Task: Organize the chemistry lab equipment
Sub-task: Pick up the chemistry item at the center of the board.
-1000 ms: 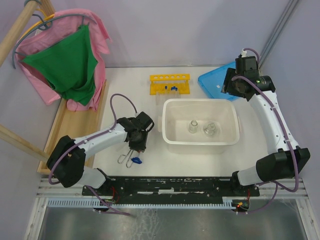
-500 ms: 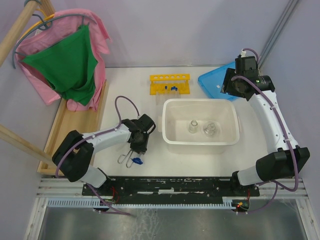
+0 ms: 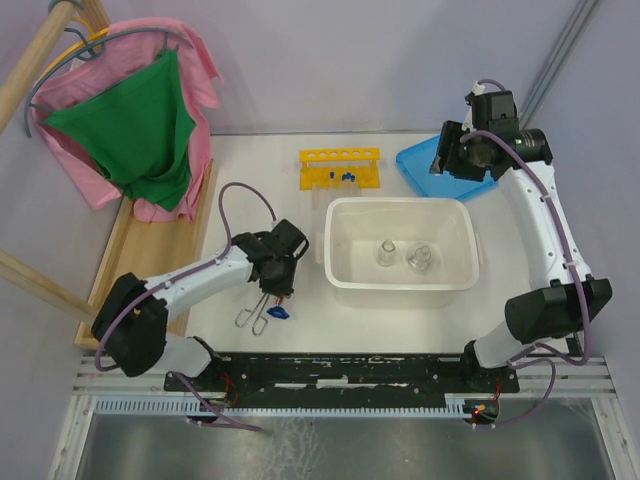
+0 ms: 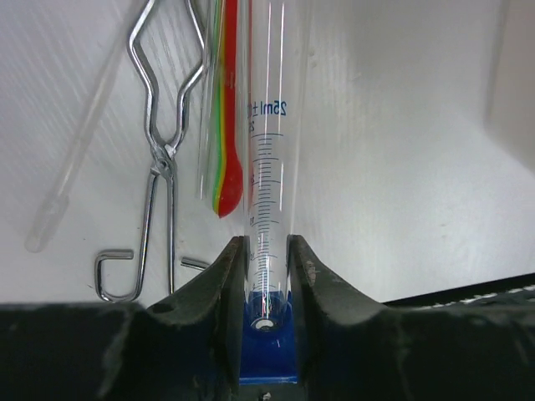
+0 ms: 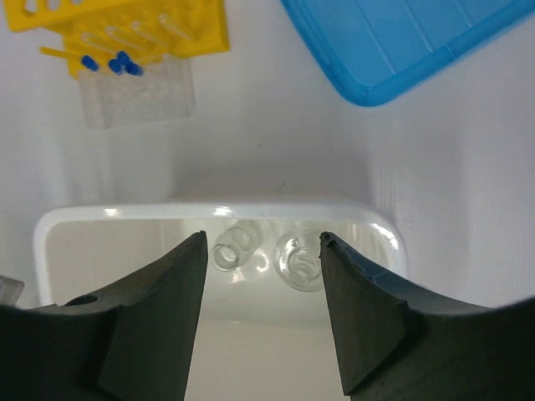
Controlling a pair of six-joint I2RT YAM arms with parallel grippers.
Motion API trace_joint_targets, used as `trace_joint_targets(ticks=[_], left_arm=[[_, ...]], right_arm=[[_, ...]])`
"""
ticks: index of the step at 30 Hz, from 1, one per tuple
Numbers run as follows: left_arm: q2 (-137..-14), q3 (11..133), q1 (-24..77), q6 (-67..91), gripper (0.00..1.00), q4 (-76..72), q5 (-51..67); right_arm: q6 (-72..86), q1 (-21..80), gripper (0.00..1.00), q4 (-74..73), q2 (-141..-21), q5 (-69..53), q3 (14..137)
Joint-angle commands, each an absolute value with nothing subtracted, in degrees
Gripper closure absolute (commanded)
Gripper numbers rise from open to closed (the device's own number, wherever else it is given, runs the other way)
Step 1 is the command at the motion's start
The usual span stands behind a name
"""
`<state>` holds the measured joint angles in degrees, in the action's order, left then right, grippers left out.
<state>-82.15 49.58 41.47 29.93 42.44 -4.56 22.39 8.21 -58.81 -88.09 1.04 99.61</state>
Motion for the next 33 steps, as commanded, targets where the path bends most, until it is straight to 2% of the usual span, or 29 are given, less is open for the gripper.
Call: trace_joint_targets(ticks=[1, 6, 15, 19, 24, 29, 33], left_arm=[[-74.90, 59.42, 41.31, 29.09, 0.97, 44.35, -8.55], [-71.67, 69.80, 41.39, 26.36, 0.97, 44.02, -10.22], [-64.08, 74.36, 42.02, 19.26, 0.97, 34.49, -11.07], [-64.95, 74.21, 44.82, 15.29, 0.97, 27.56, -11.25], [-71.95, 77.62, 51.11, 9.13, 0.97, 21.03, -12.62], [-78.85, 81.24, 54.34, 4.56, 0.97, 17.78, -12.77], [-79.90, 80.88, 54.41, 2.96, 0.97, 15.53, -13.05]], right_arm=[[20.93, 8.26, 0.36, -66.47, -93.01, -11.81, 113.01], [20.93, 8.25, 0.37, -72.22, -98.45, -23.06, 125.07], [24.30, 8.92, 0.38, -67.21, -97.73, -38.15, 126.61], [22.90, 11.71, 0.38, -69.77, -99.04, -38.72, 130.50], [20.18, 15.12, 0.38, -73.63, -99.18, -34.69, 133.89], [18.17, 16.67, 0.39, -75.65, -97.78, -32.12, 132.25], [17.47, 16.78, 0.39, -76.21, -96.38, -31.50, 130.59]])
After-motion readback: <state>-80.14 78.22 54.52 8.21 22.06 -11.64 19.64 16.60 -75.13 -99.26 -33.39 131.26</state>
